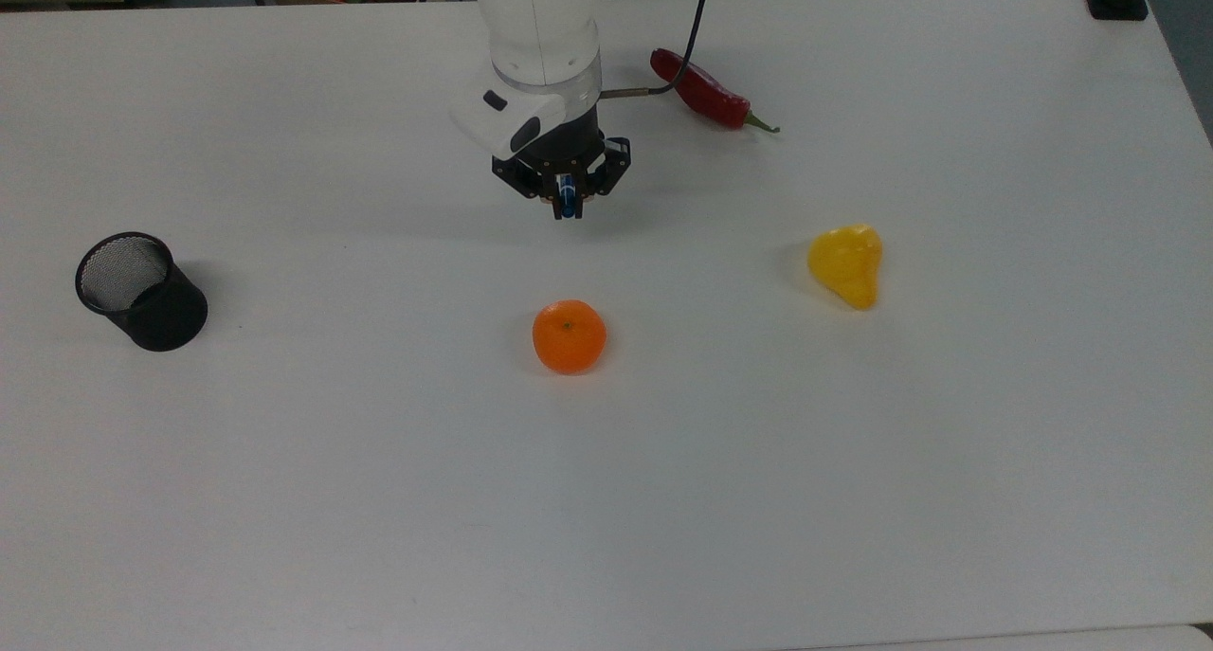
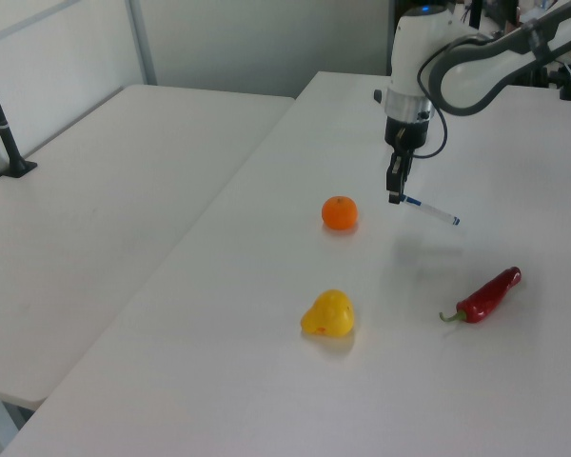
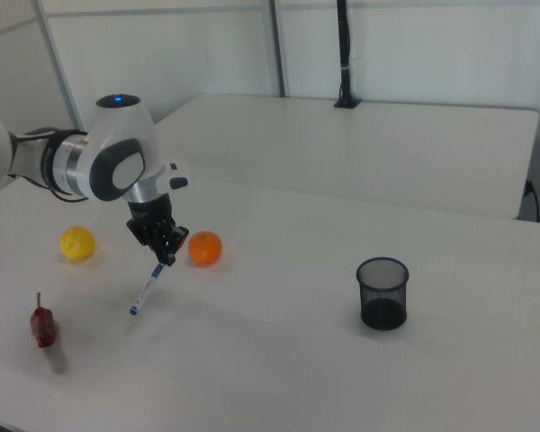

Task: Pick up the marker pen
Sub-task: 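Carry the marker over the table beside the orange and lower it, then open the gripper to release the marker and raise it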

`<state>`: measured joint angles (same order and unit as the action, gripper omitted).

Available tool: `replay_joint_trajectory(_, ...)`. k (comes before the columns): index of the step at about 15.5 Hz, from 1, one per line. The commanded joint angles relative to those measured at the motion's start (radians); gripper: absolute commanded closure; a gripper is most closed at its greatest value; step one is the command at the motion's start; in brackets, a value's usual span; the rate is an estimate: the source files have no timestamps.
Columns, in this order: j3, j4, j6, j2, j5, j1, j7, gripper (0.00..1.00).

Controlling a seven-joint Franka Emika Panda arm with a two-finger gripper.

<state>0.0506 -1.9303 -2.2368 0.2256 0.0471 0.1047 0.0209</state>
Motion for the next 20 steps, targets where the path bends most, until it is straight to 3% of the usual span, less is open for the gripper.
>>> replay_joint_trajectory(1,-0.005,-0.016,-0.059,0.032,0.007,0.006,-0.025,1.00)
replay_joint_trajectory(3,-0.005,-0.016,-0.076,0.044,0.007,0.006,-0.025,0.99)
replay_joint_trajectory(5,-0.005,-0.015,-0.078,0.044,0.005,0.006,-0.030,0.72)
replay_joint_trajectory(7,-0.005,-0.013,-0.078,0.044,0.007,0.006,-0.030,0.29)
replay_joint_trajectory(9,-0.005,-0.013,-0.073,0.043,0.007,0.006,-0.032,0.00)
replay_joint_trajectory(13,-0.005,-0.004,-0.025,0.005,0.007,0.004,-0.016,0.00)
replay_joint_trajectory(20,-0.006,0.163,0.392,-0.176,0.005,-0.014,-0.016,0.00)
